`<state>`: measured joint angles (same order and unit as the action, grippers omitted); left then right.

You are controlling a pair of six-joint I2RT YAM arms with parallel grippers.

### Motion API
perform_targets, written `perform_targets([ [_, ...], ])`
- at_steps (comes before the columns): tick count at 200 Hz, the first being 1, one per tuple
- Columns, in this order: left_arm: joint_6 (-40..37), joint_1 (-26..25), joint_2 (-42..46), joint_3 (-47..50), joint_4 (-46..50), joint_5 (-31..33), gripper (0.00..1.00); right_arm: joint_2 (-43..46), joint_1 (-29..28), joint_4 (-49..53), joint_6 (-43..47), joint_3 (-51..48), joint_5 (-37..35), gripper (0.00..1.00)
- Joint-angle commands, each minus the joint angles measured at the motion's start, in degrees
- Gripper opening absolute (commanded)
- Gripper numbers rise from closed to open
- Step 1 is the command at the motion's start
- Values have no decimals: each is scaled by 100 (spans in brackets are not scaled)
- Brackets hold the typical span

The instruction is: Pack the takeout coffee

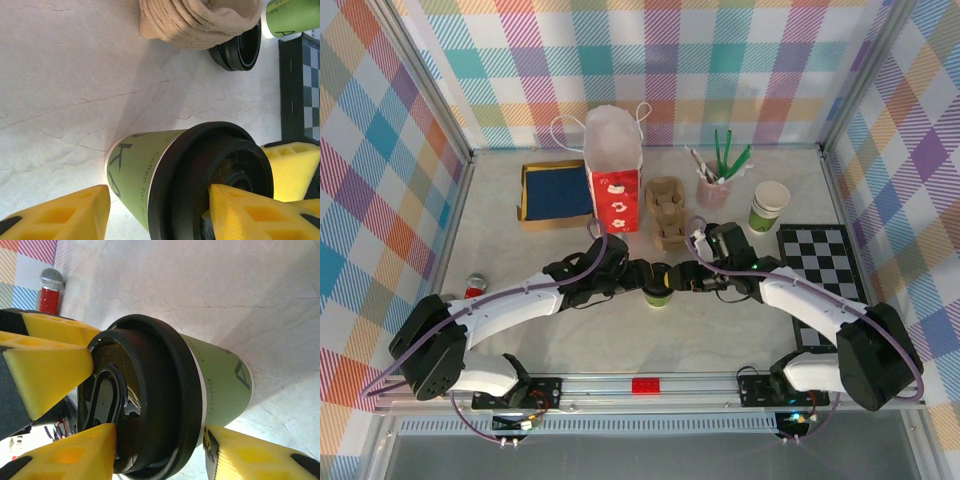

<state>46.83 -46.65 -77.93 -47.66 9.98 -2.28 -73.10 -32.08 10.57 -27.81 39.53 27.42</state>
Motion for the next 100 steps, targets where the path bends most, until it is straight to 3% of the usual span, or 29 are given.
perform_targets([
  [1,-256,139,-187,-148,369,-17,55,-78,-88,1150,62,-210,-411,52],
  [36,-390,189,-146,-369,539,-26,59,-20,-88,1492,192,148,-598,60],
  [100,-546,194,198,-539,978,-8,62,41,-80,1765,288,555,-730,62],
])
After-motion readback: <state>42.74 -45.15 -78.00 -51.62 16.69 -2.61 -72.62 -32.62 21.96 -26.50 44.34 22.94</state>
